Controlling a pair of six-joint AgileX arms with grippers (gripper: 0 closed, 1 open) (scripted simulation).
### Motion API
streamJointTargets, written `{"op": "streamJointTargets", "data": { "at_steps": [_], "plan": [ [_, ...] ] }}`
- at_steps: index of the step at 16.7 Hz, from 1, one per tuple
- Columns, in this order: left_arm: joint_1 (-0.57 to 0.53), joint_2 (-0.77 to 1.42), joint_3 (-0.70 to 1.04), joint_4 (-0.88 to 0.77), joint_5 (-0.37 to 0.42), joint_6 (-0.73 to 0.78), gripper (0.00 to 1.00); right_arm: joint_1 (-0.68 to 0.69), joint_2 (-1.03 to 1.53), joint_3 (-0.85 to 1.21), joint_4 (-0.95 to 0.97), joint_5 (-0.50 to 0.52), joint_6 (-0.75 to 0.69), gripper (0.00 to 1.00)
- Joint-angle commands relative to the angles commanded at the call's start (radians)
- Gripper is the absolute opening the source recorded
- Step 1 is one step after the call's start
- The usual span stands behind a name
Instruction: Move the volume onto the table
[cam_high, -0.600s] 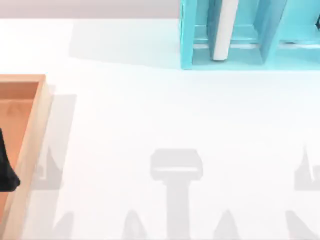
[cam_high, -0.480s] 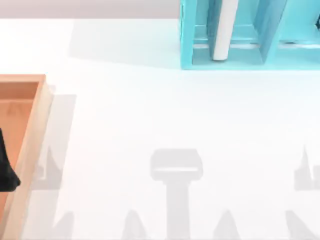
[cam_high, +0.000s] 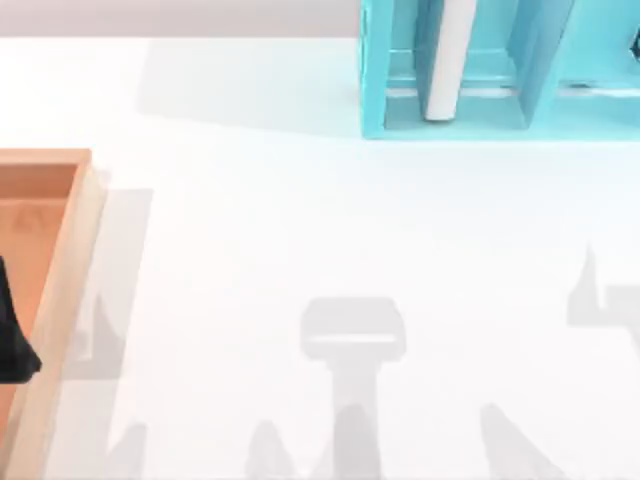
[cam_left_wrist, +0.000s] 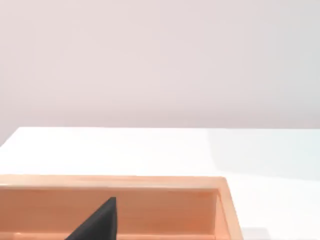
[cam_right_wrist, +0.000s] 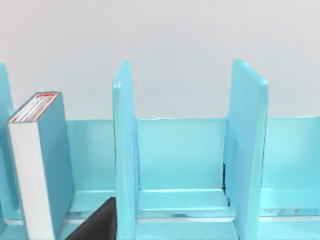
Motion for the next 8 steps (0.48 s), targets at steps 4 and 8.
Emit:
{"op": "streamJointTargets", "data": {
  "at_steps": [4, 8],
  "plan": [
    [0.0, 0.0, 0.0, 0.0, 0.0, 0.0, 1.0, 0.097, 0.413, 0.177, 0.189, 0.101, 0.012, 1.0],
    [0.0, 0.0, 0.0, 0.0, 0.0, 0.0, 1.0, 0.198, 0.882, 0.362, 0.386, 0.209, 0.025, 1.0]
  ]
}}
